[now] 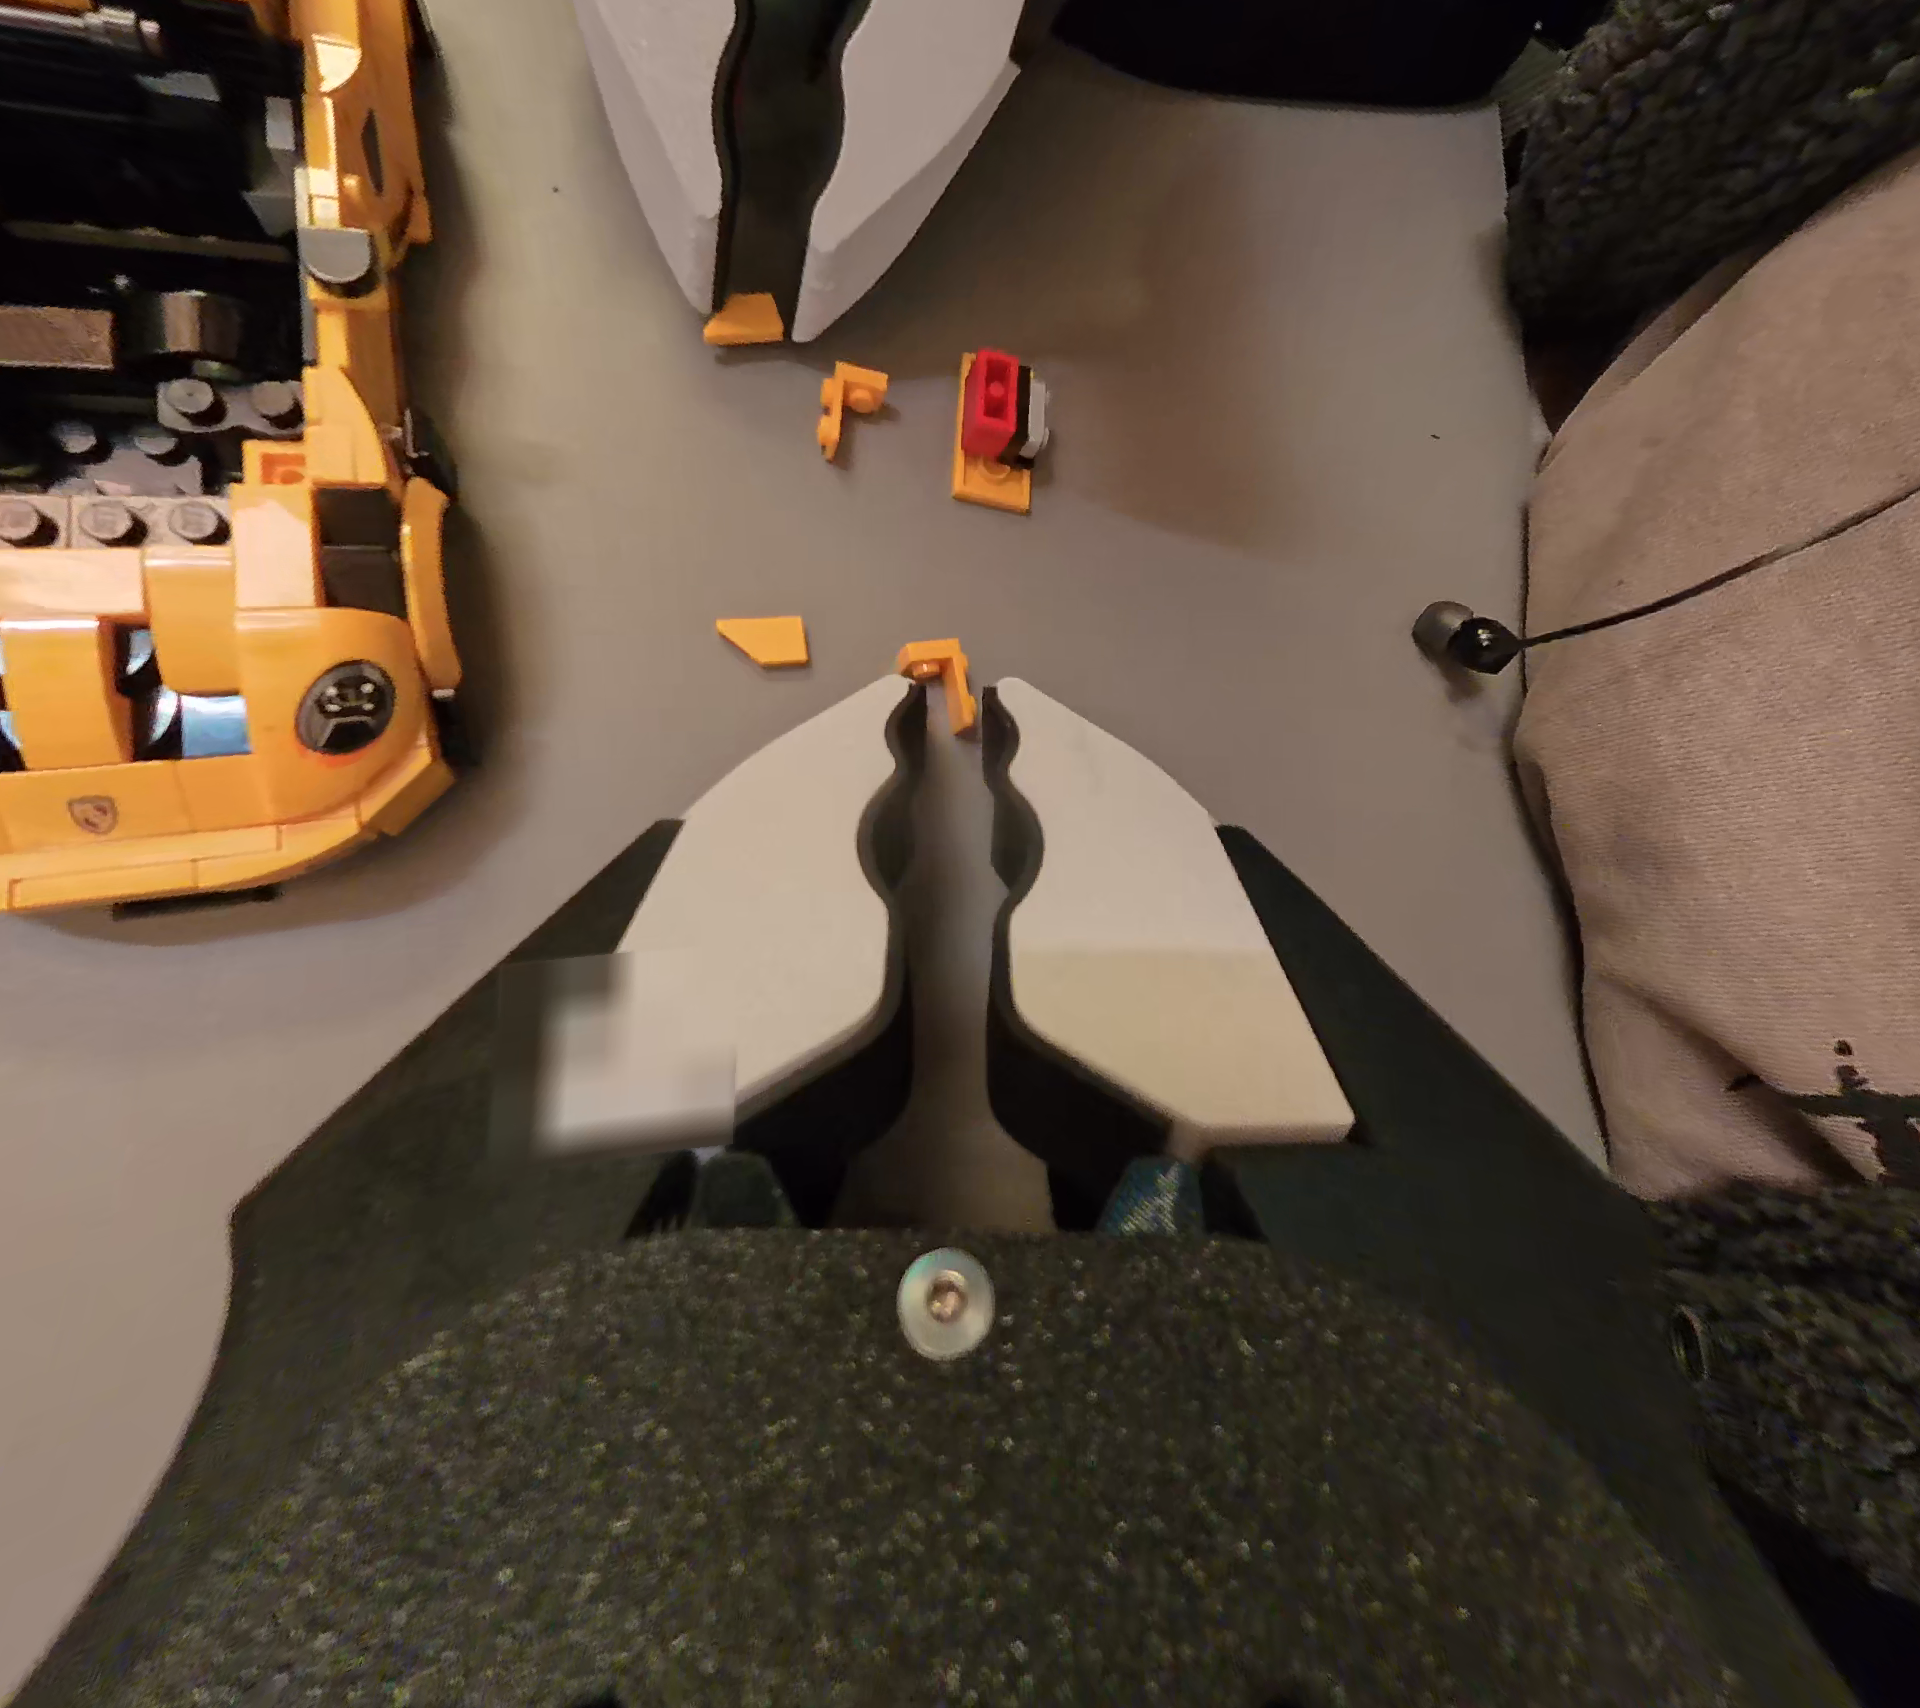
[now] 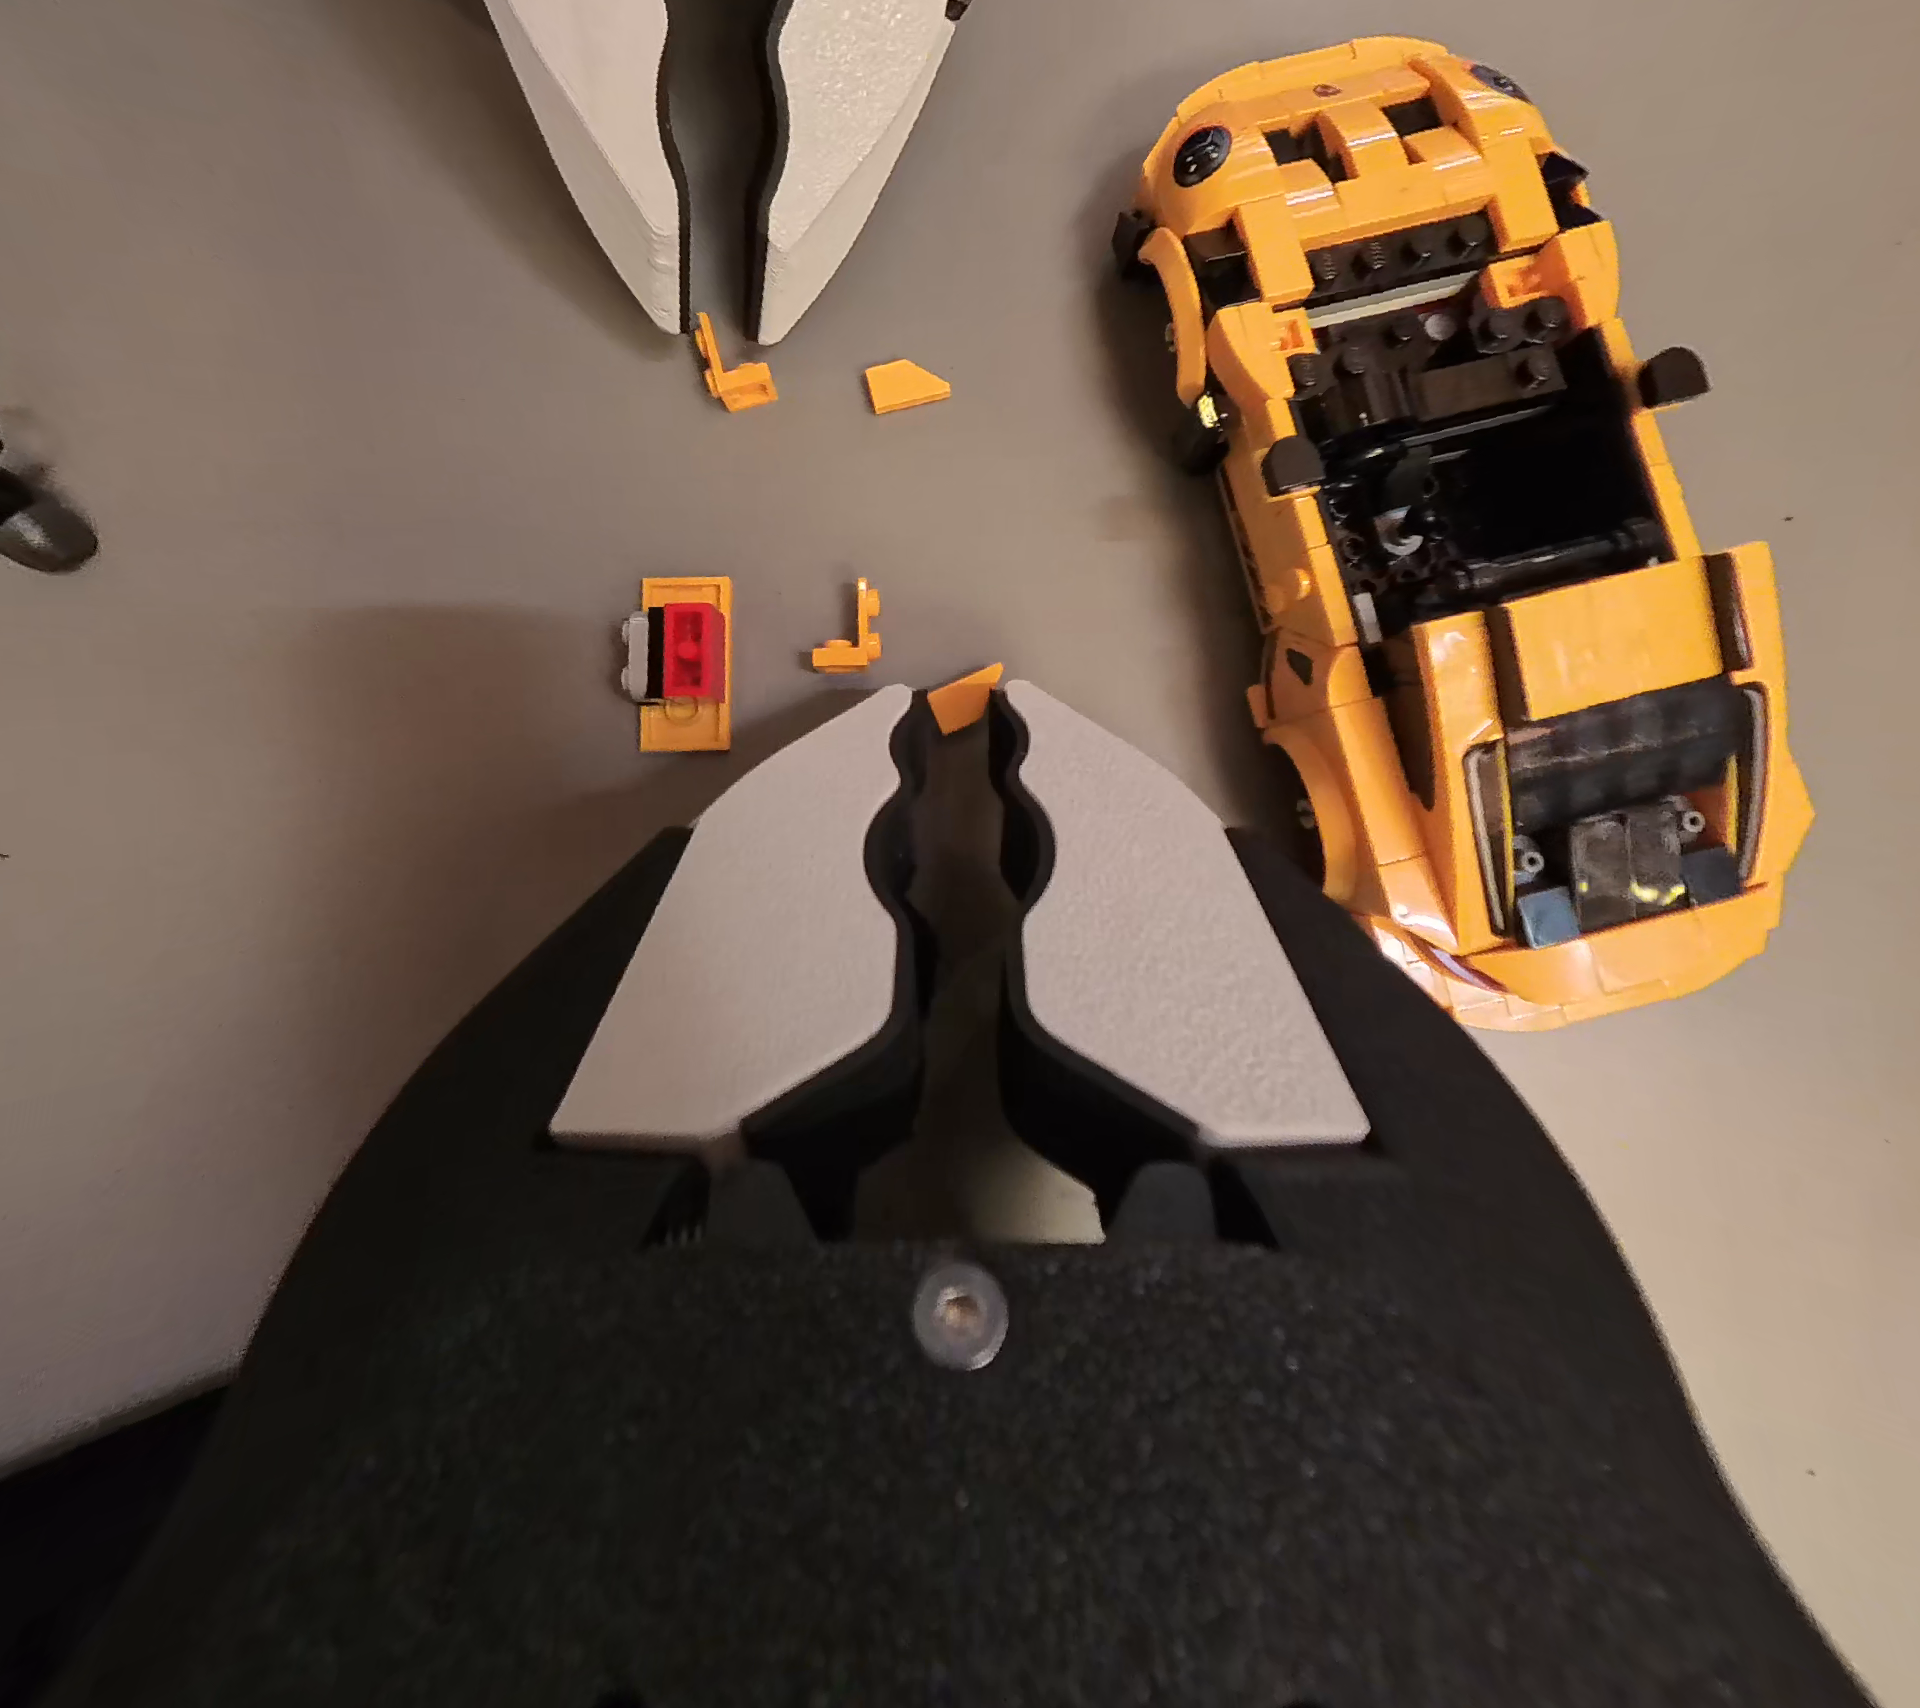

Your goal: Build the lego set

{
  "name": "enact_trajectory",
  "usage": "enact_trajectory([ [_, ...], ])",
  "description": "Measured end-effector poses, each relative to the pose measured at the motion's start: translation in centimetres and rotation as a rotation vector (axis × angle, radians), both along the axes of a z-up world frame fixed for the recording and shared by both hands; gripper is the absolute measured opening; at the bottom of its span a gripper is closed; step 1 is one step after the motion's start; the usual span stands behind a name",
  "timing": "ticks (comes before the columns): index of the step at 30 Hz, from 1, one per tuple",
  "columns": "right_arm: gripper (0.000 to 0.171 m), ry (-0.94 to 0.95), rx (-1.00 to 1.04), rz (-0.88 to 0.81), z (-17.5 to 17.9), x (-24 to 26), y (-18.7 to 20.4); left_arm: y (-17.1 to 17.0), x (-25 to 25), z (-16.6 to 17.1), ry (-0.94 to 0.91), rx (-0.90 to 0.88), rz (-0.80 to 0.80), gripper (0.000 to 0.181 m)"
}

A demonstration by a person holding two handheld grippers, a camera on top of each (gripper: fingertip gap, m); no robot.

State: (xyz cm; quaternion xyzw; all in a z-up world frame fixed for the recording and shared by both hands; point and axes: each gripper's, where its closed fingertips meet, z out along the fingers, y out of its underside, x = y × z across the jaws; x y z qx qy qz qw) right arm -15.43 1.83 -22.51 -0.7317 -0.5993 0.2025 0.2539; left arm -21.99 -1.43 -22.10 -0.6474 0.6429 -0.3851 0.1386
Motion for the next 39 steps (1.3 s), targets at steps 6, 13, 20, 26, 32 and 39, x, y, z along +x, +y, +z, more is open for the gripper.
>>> enact_trajectory([
  [6,0.011,-0.006,0.011,-0.003,0.0,0.1,0.0,-0.1,0.0,-0.3,0.009,0.070,-0.014,0.010],
  [13,0.011,-0.017,0.024,-0.006,-0.1,0.1,0.1,0.2,0.1,-0.6,0.017,0.154,-0.005,0.004],
  [20,0.011,-0.018,0.027,-0.008,-0.1,0.1,0.1,0.5,0.1,-0.5,0.017,0.160,0.019,0.003],
  [26,0.011,-0.025,0.034,-0.009,-0.2,0.2,0.1,0.5,0.1,0.0,-0.012,0.113,0.031,0.003],
  [32,0.011,-0.030,0.047,-0.012,-0.2,0.2,0.1,0.6,0.1,0.0,-0.010,0.118,0.032,0.003],
  [39,0.011,-0.030,0.062,-0.014,-0.2,0.1,0.0,0.9,0.2,0.4,-0.041,0.124,0.059,0.003],
])
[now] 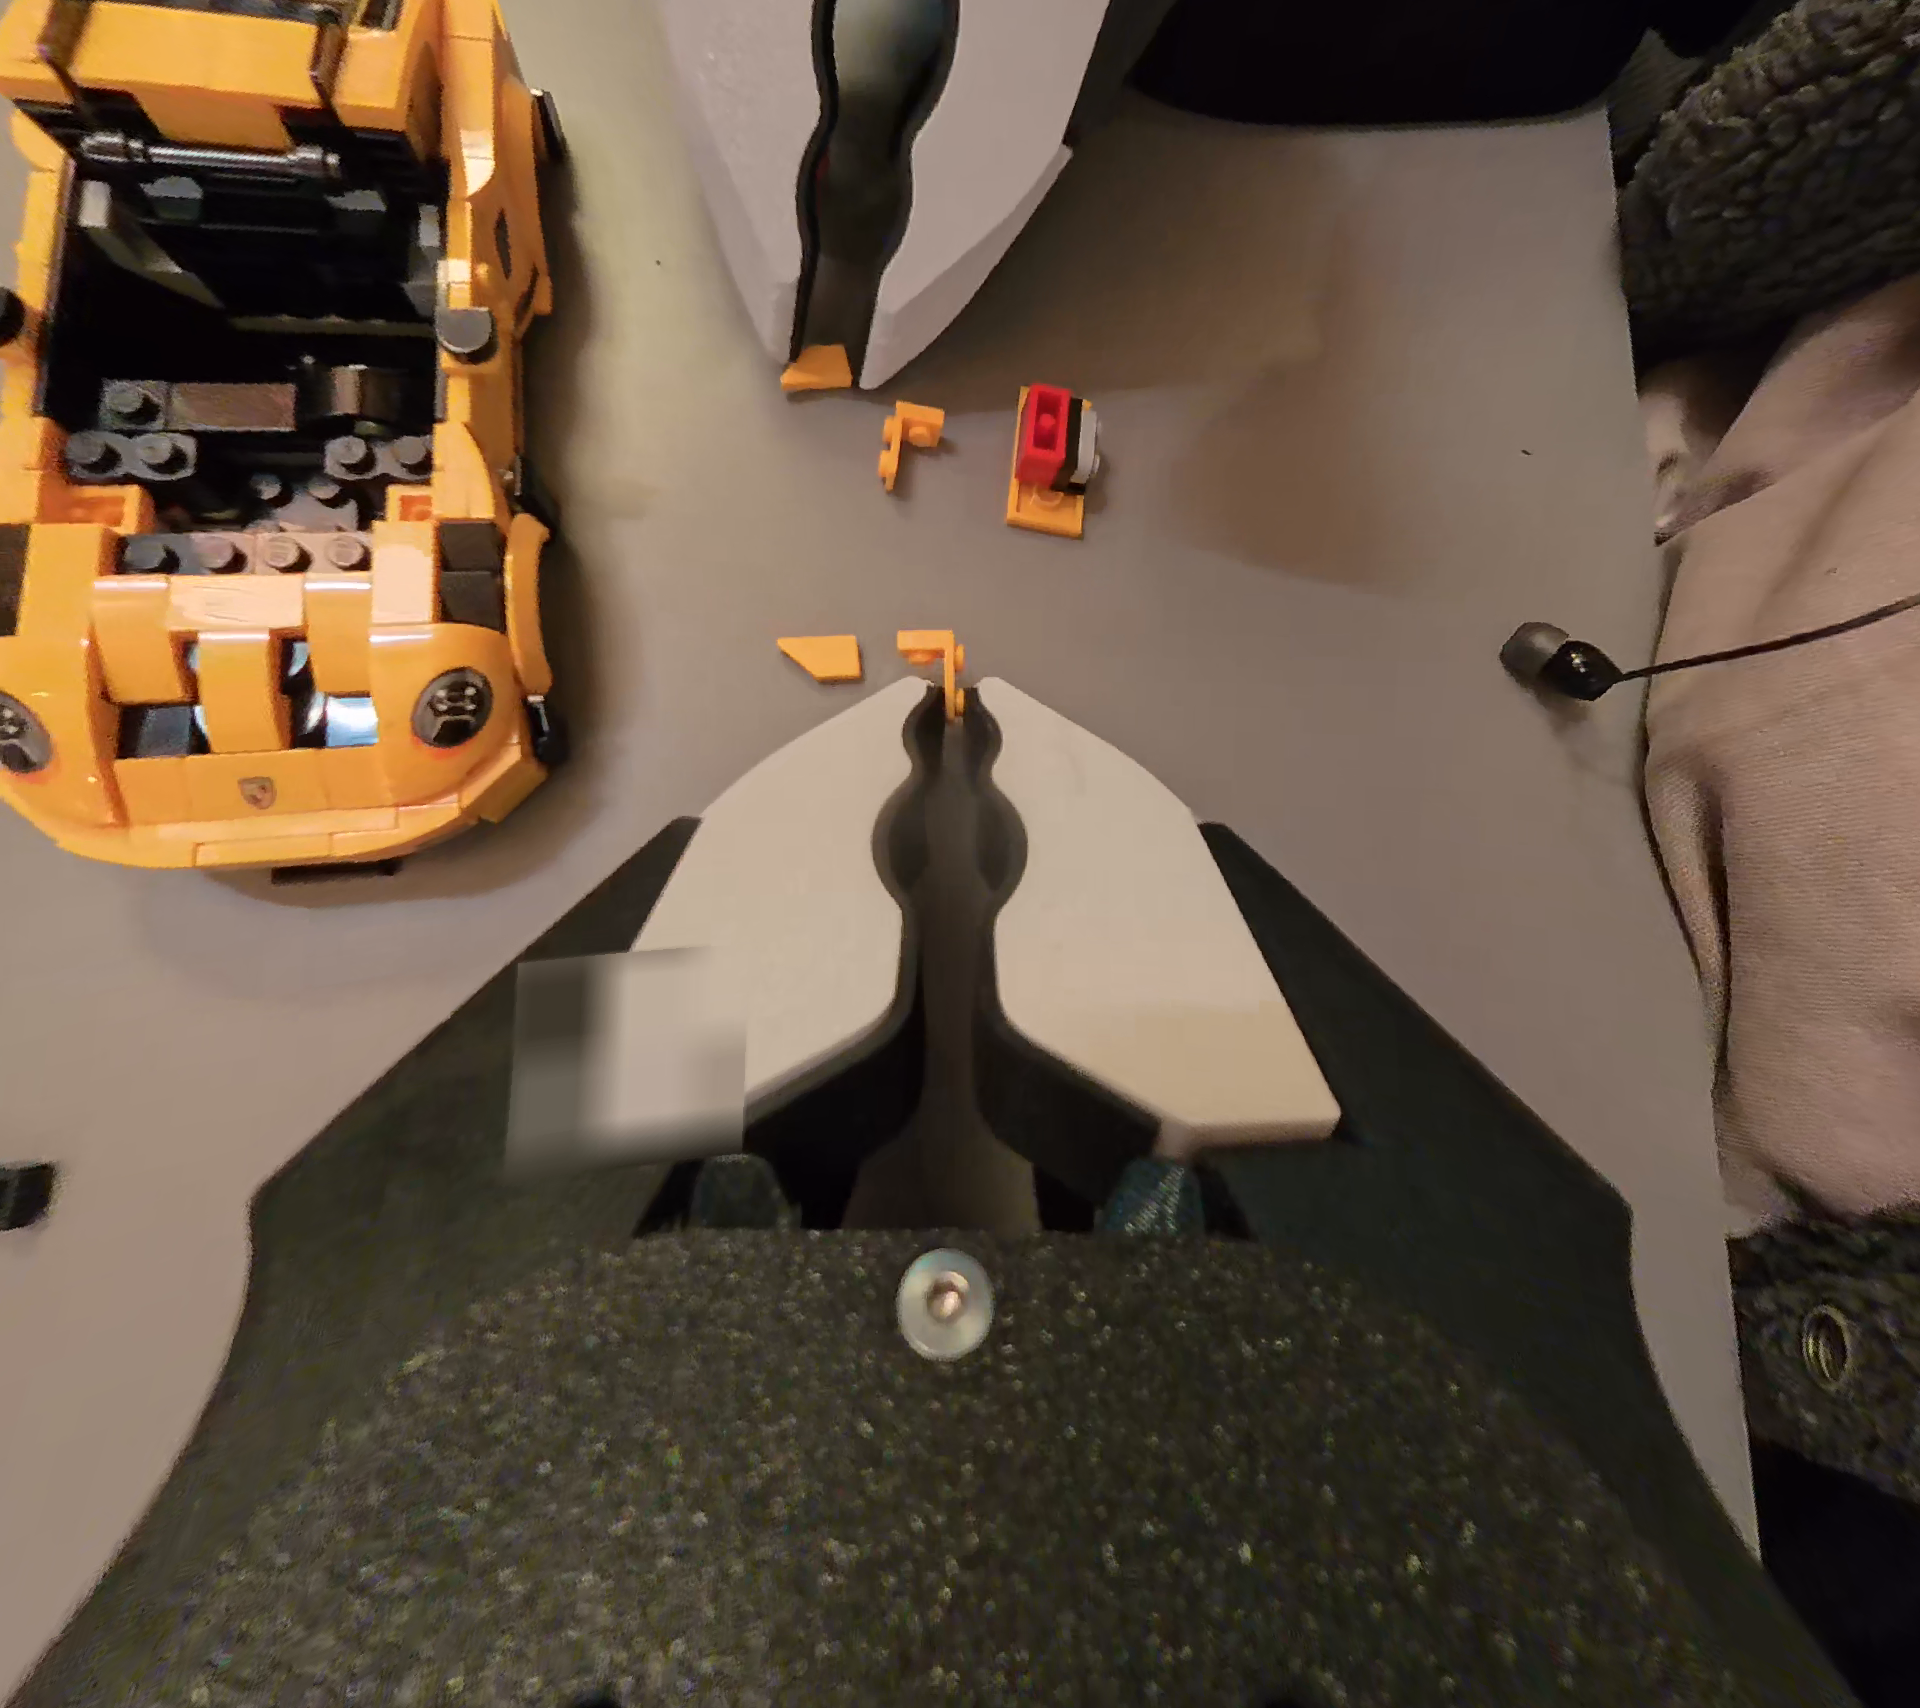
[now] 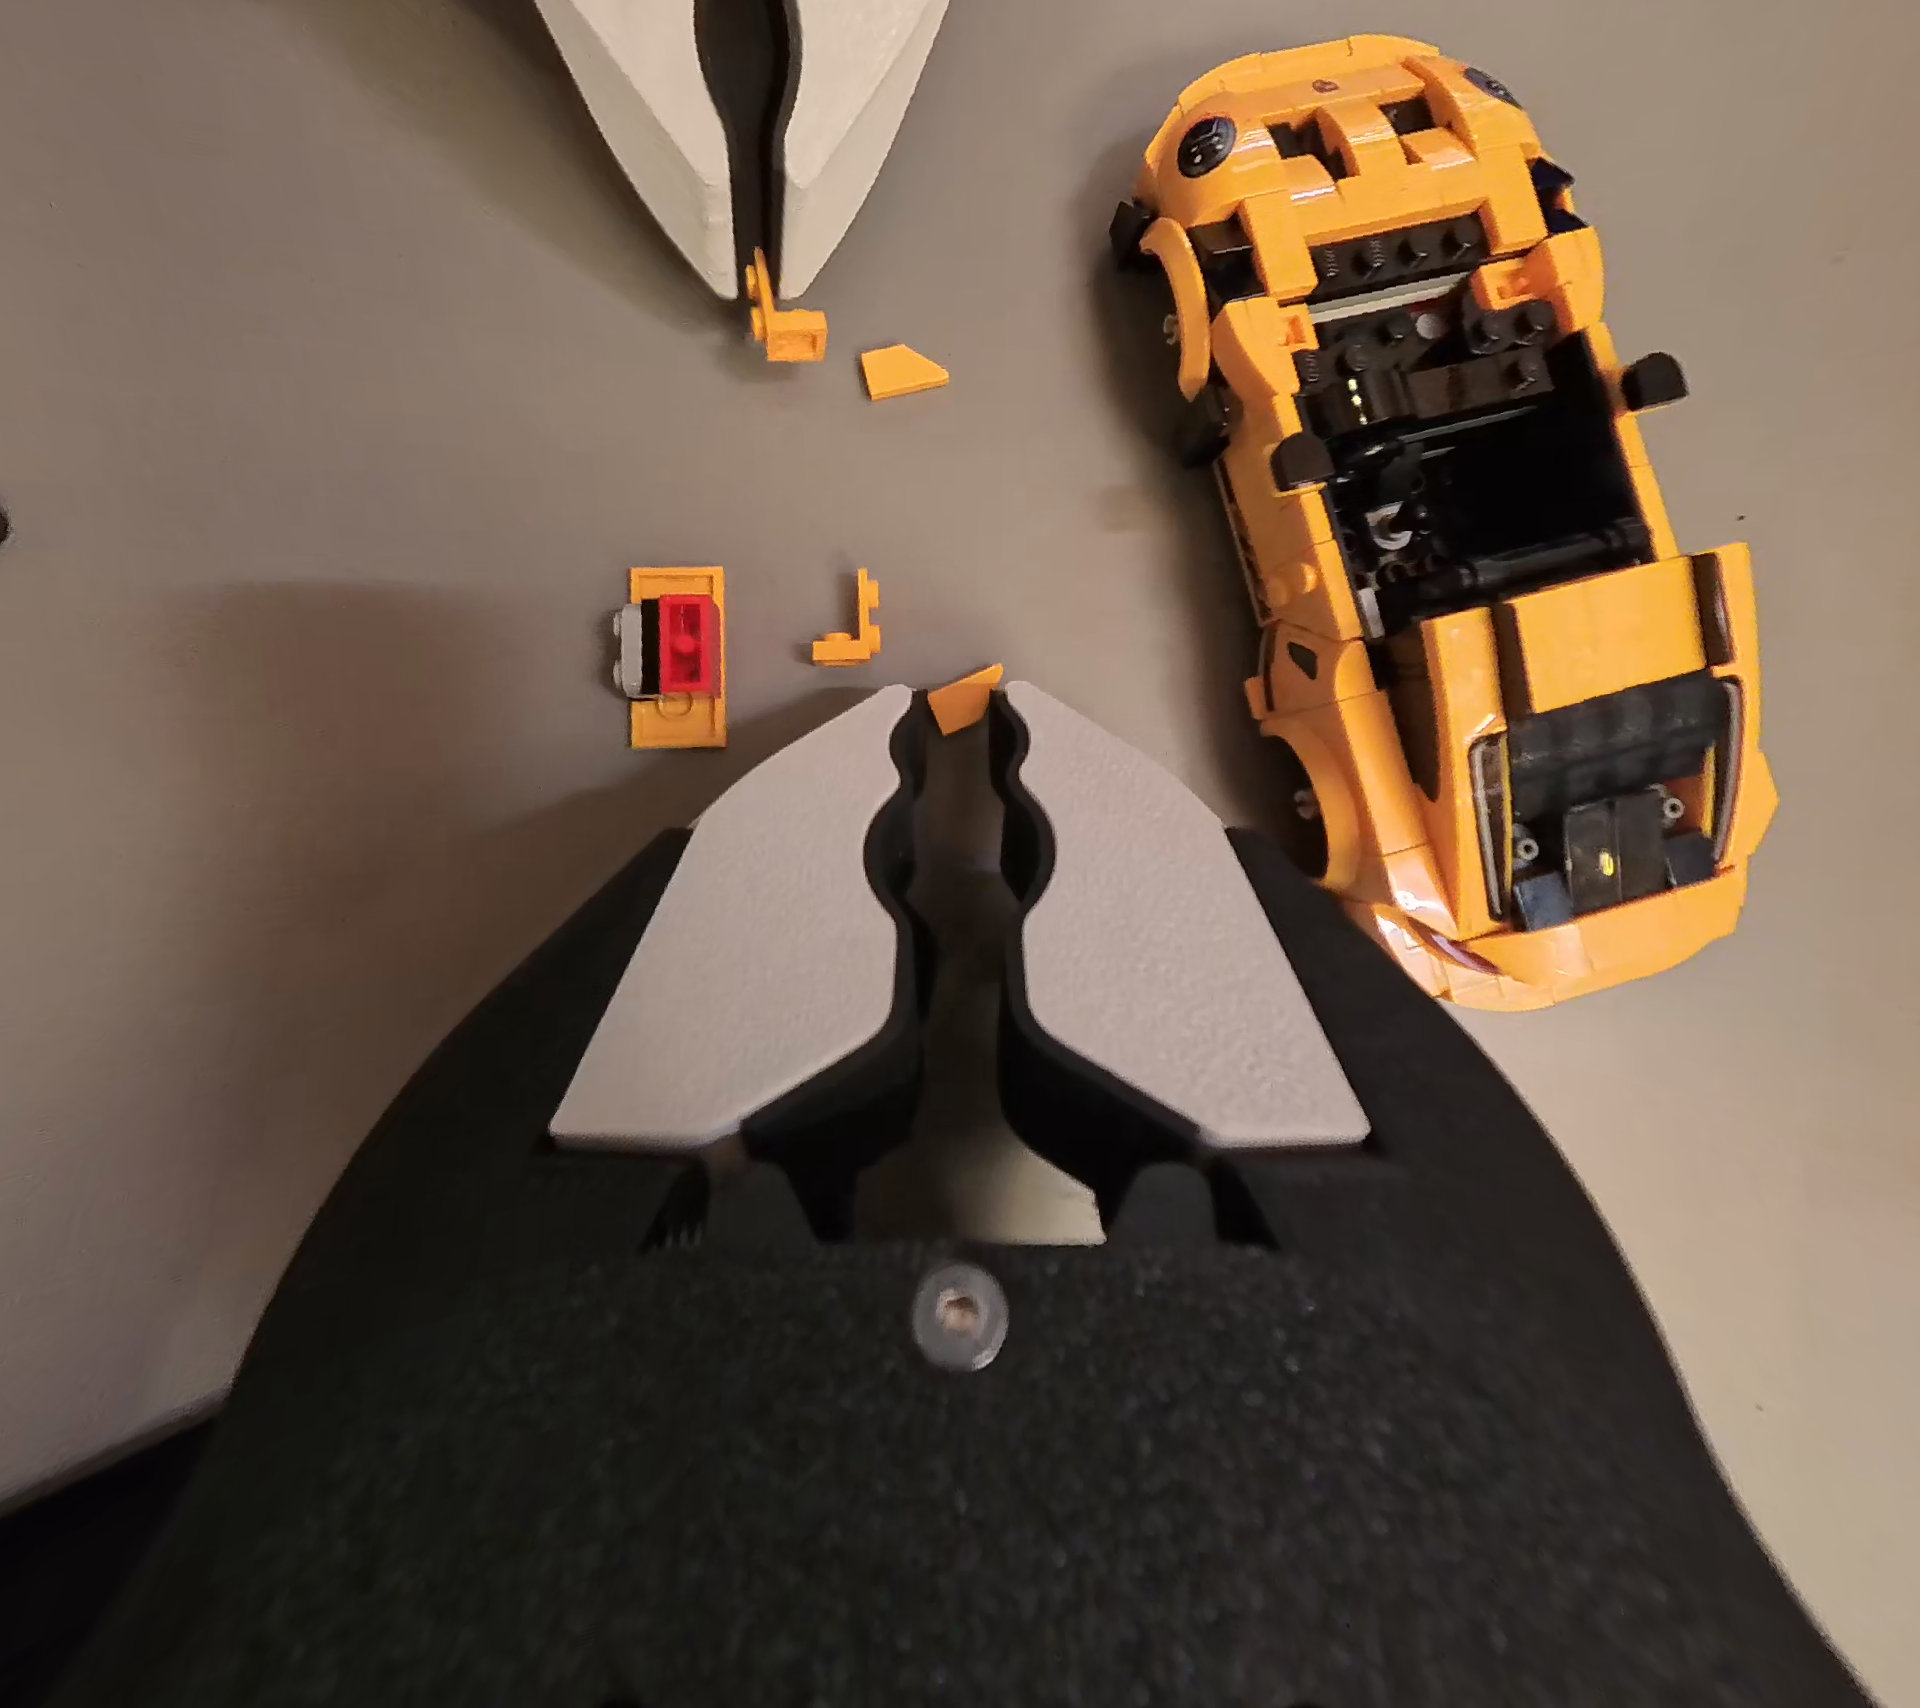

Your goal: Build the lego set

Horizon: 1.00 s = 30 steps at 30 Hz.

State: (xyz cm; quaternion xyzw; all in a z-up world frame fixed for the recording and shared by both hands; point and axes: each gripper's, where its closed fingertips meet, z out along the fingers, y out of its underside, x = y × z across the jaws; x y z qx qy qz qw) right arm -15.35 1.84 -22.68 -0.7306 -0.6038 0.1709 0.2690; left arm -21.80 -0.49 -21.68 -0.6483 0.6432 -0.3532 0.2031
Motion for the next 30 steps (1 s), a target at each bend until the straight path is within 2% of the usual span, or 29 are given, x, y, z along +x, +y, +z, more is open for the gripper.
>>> enact_trajectory([
  [16,0.011,0.029,-0.008,-0.003,0.0,0.1,0.1,0.5,0.1,0.8,-0.048,-0.054,0.028,0.015],
  [30,0.011,0.006,0.013,-0.004,0.0,0.2,0.1,0.0,0.1,-0.5,0.025,0.070,-0.011,0.019],
])
